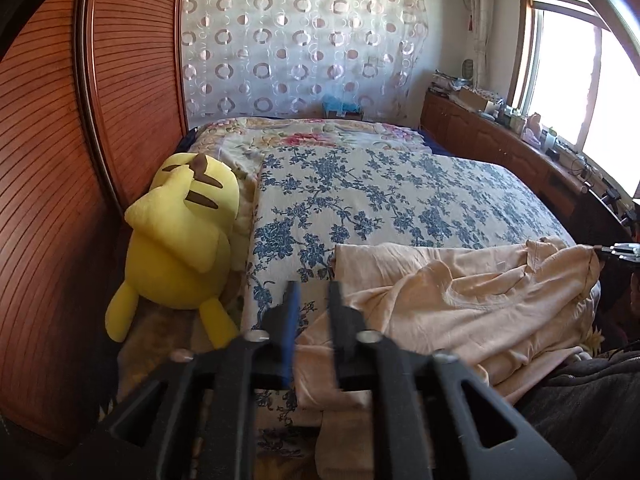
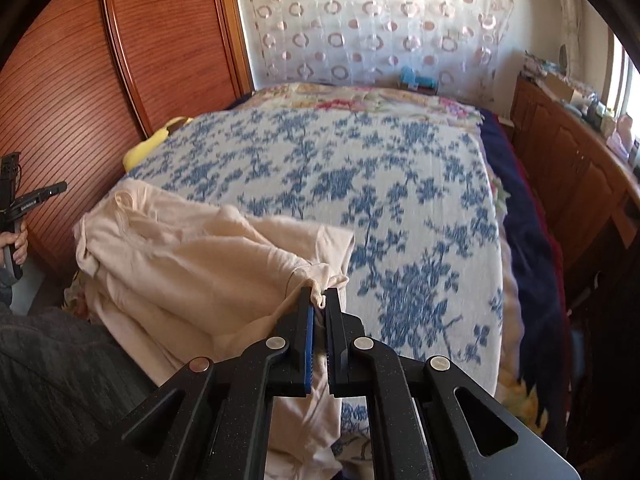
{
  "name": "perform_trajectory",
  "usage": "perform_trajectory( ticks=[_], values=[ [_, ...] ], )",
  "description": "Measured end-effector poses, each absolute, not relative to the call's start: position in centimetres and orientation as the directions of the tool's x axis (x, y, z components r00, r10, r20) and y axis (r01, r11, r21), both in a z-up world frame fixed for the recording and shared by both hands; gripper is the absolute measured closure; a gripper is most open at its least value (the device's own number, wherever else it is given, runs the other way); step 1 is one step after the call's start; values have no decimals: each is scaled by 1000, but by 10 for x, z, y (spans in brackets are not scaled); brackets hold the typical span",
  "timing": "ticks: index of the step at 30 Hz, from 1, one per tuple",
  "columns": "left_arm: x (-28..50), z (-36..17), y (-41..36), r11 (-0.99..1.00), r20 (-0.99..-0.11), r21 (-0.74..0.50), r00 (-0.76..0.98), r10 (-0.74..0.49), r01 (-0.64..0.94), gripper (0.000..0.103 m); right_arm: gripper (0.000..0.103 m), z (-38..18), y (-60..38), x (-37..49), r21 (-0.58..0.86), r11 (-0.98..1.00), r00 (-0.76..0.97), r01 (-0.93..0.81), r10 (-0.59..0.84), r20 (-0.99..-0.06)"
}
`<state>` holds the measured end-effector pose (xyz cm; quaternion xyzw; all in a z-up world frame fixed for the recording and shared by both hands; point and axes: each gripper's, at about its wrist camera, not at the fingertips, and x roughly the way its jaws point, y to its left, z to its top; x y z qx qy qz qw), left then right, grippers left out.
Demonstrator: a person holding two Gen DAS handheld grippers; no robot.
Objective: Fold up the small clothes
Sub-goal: 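Lift the hem with both tools and fold it toward the collar, then move both tools to the folded shirt edge and close them on it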
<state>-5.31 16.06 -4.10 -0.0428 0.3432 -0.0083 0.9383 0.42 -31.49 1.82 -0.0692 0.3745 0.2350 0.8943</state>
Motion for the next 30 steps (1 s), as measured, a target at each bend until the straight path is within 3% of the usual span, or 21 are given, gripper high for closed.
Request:
perform_trajectory(
  ticks=[4,5,8,10,11,15,27,30],
  values=[
    [-39,-42,155,993,-638,-111,764,-96,33,36,99,18,-312,8,52,875,603,-481,373,-705],
    [-33,-42,154,993,-637,-114,764,-104,40,33,97,19,-311,6,44,873,607,-486,373,-701],
    [-13,-46,147,990,-647,-125,751,-133,68,30,78,25,-313,2,25,863,631,-504,388,-672],
    [-1,-47,143,991,-652,-110,747,-128,73,29,55,31,-314,4,28,861,646,-507,402,-649],
    [5,-48,140,992,-657,-104,743,-126,76,29,53,33,-315,5,28,862,654,-506,404,-640],
    [23,-52,137,993,-671,-86,732,-120,85,29,53,29,-312,26,28,869,669,-494,400,-626],
    [61,-86,138,992,-760,-84,638,-125,94,30,53,-25,-274,92,91,852,568,-516,420,-708],
    [65,-96,140,990,-780,-102,610,-140,97,38,53,-30,-272,97,94,850,554,-519,418,-720]
  ],
)
